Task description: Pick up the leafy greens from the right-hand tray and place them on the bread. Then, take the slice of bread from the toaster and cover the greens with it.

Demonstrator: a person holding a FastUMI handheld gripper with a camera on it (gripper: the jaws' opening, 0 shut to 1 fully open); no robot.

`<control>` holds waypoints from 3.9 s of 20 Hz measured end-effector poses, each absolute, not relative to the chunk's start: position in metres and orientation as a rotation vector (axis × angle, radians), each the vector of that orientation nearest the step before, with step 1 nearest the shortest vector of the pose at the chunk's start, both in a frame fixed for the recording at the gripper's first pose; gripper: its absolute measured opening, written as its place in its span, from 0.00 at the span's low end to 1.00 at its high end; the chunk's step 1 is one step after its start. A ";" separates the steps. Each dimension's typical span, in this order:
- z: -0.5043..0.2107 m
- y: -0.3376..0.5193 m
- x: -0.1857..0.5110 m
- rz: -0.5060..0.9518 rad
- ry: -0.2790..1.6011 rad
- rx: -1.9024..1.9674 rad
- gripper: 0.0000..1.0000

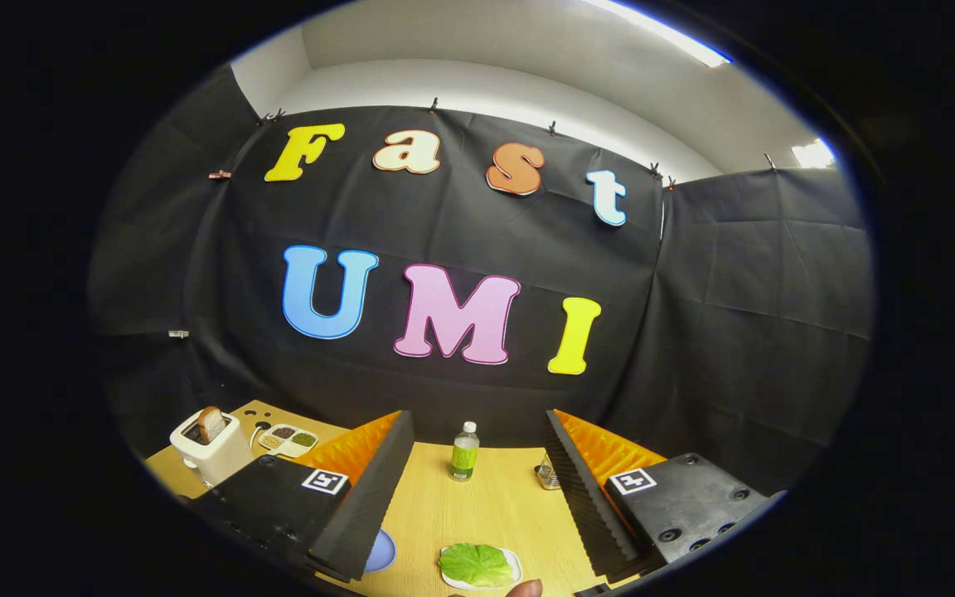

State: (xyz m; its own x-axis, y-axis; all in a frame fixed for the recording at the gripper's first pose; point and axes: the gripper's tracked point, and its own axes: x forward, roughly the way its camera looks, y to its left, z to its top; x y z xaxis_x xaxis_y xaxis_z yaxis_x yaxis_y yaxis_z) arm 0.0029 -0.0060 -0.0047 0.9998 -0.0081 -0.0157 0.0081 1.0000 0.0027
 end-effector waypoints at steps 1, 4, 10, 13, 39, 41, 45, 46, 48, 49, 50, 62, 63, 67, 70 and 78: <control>-0.005 -0.005 0.003 -0.006 0.018 0.002 0.98; -0.012 -0.007 0.006 0.000 0.034 -0.002 0.98; -0.070 -0.006 0.011 0.093 0.155 -0.030 0.98; -0.116 -0.009 0.011 0.145 0.246 -0.031 0.97; -0.434 -0.008 0.032 0.486 0.846 -0.095 0.84; -0.443 -0.006 0.034 0.490 0.874 -0.090 0.72; -0.456 -0.005 0.036 0.484 0.919 -0.072 0.60; -0.456 -0.005 0.035 0.482 0.922 -0.062 0.56; -0.455 -0.002 0.036 0.489 0.914 -0.069 0.53; -0.454 0.000 0.035 0.498 0.918 -0.072 0.35; -0.454 0.000 0.034 0.499 0.915 -0.084 0.17; -0.369 0.010 0.032 0.477 0.802 -0.022 0.06; -0.357 0.017 0.030 0.486 0.788 -0.008 0.06; -0.314 0.063 0.024 0.542 0.736 0.049 0.06; -0.293 0.106 0.020 0.605 0.709 0.038 0.06; -0.292 0.190 0.015 0.700 0.728 0.009 0.06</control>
